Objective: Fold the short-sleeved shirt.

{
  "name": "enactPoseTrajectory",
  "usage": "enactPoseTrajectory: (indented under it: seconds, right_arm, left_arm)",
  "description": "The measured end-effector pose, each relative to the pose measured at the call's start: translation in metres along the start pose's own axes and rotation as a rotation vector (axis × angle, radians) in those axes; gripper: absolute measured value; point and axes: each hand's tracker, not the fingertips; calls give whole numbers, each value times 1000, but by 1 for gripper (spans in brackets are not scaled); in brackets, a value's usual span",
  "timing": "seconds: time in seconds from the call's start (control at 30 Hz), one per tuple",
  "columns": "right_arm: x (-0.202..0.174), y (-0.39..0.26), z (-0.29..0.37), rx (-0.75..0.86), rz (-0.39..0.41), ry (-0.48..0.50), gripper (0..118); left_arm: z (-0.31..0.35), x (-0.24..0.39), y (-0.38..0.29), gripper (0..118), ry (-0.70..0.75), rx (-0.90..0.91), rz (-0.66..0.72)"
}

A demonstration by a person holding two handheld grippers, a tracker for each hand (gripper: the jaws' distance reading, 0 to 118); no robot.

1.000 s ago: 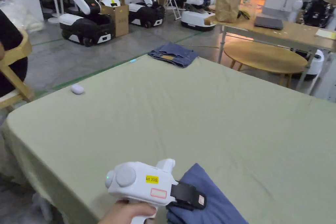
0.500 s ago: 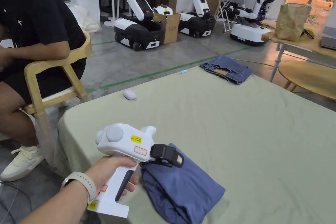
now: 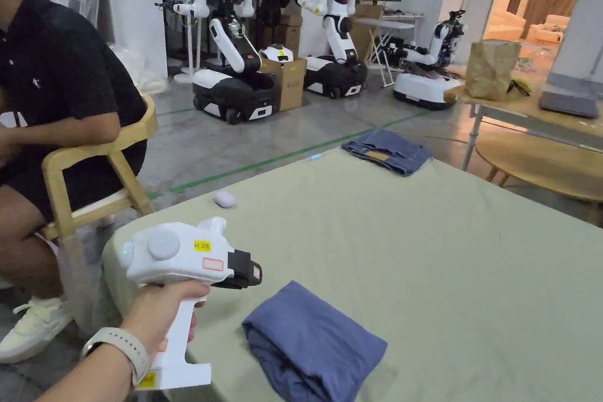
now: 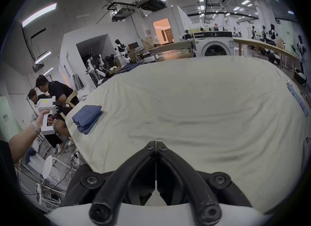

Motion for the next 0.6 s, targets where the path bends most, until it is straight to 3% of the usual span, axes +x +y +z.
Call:
enactPoseTrajectory:
  seconds: [0.17,0.33,0.47,0.6]
  right_arm:
    - [12,36,20,95,-9,-125,0]
    - [24,116,47,297,85,-317,0]
    - [25,178,68,419,192,-468,0]
    - [22,201,103,506,167,-501,0]
  left_arm:
    - [17,150,-34,0,55,235,-360]
    - [12,301,-79,0,-116,355,-451]
    - [9,418,-110,0,-76,418,-694]
    - [26,474,-140,0,-87,470,-710]
